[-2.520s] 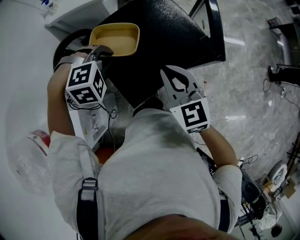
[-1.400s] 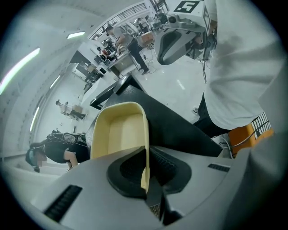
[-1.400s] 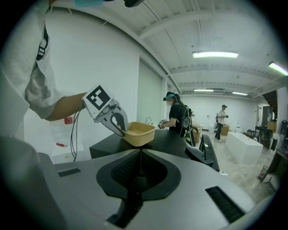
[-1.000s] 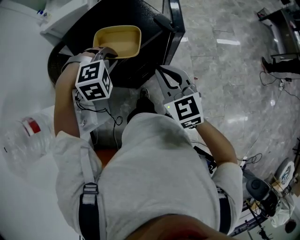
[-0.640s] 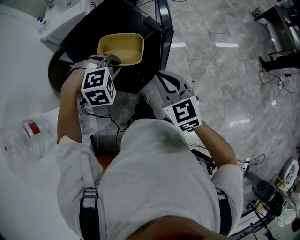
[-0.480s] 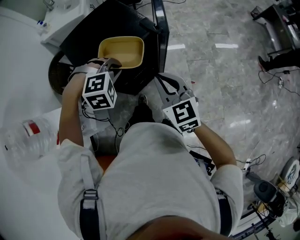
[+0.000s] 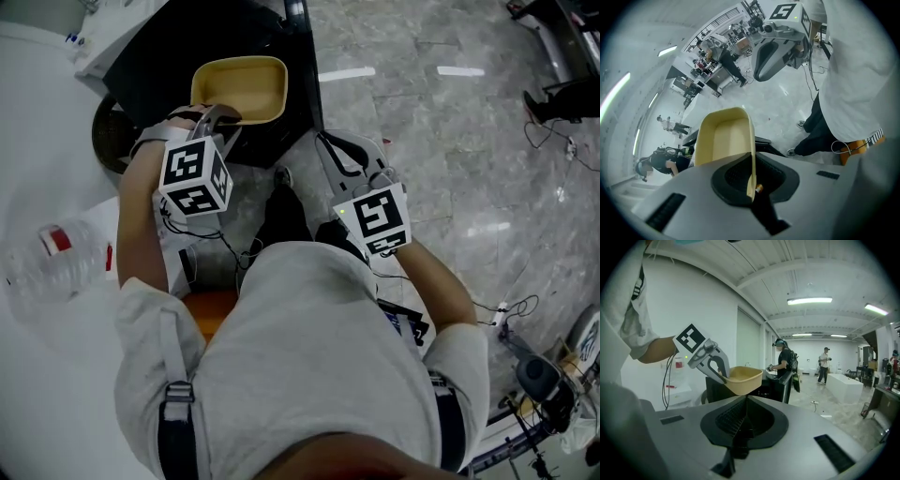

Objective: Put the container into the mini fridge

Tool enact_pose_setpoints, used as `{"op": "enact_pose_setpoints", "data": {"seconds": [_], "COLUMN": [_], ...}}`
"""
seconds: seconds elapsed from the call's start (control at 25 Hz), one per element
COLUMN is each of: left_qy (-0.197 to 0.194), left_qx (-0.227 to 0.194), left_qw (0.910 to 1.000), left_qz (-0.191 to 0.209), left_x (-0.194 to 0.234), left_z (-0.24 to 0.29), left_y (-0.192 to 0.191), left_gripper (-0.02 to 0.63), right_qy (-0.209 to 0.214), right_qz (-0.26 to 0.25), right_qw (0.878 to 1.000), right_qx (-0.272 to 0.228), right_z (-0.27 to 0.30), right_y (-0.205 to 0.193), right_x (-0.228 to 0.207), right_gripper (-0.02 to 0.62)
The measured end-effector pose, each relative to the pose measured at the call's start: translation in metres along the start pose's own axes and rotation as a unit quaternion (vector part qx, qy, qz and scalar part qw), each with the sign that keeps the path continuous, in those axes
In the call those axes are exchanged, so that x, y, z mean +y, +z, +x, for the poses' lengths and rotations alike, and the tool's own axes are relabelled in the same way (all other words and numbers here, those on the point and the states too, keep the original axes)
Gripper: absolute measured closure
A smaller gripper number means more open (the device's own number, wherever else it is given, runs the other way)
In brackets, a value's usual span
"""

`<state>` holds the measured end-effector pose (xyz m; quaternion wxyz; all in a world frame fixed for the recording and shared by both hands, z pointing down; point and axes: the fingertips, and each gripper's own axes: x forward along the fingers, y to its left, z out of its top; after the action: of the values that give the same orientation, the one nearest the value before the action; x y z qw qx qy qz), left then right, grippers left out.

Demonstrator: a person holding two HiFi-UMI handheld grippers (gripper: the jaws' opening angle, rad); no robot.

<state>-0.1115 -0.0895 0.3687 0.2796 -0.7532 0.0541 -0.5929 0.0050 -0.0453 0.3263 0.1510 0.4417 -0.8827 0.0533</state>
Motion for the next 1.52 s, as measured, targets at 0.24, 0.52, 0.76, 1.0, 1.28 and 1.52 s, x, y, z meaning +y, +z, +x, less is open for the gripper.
{"op": "enact_pose_setpoints", "data": {"seconds": [0.24,0.52,0.76,1.0,1.28,1.52], "left_qy": [0.037,0.074,0.093,0.097,0.091,0.077], "left_qx": [-0.024,-0.009,0.000,0.003,0.008,0.006], "left_qw": [0.9989,0.9953,0.9883,0.9802,0.9763,0.9636], "left_qz": [-0.018,-0.061,-0.121,-0.173,-0.196,-0.256], "left_x": [-0.011,-0.022,-0.022,-0.031,-0.045,-0.053], "left_z": [0.015,0.052,0.080,0.111,0.142,0.176], "left_y": [0.032,0.041,0.046,0.047,0.040,0.031], "left_gripper": [0.578,0.578,0.578,0.578,0.578,0.578], "right_qy": [-0.024,-0.013,-0.029,-0.037,-0.036,-0.048], "right_qz": [-0.033,0.013,0.008,-0.080,-0.059,-0.008], "right_qw": [0.999,1.000,1.000,0.996,0.998,0.999], "right_qx": [-0.007,0.001,-0.002,-0.008,-0.004,-0.010], "right_z": [-0.011,-0.005,0.005,0.022,0.051,0.071], "right_y": [-0.024,-0.070,-0.092,-0.100,-0.132,-0.150], "right_x": [-0.007,-0.014,-0.028,-0.033,-0.028,-0.037], "right_gripper": [0.555,0.555,0.555,0.555,0.555,0.555]}}
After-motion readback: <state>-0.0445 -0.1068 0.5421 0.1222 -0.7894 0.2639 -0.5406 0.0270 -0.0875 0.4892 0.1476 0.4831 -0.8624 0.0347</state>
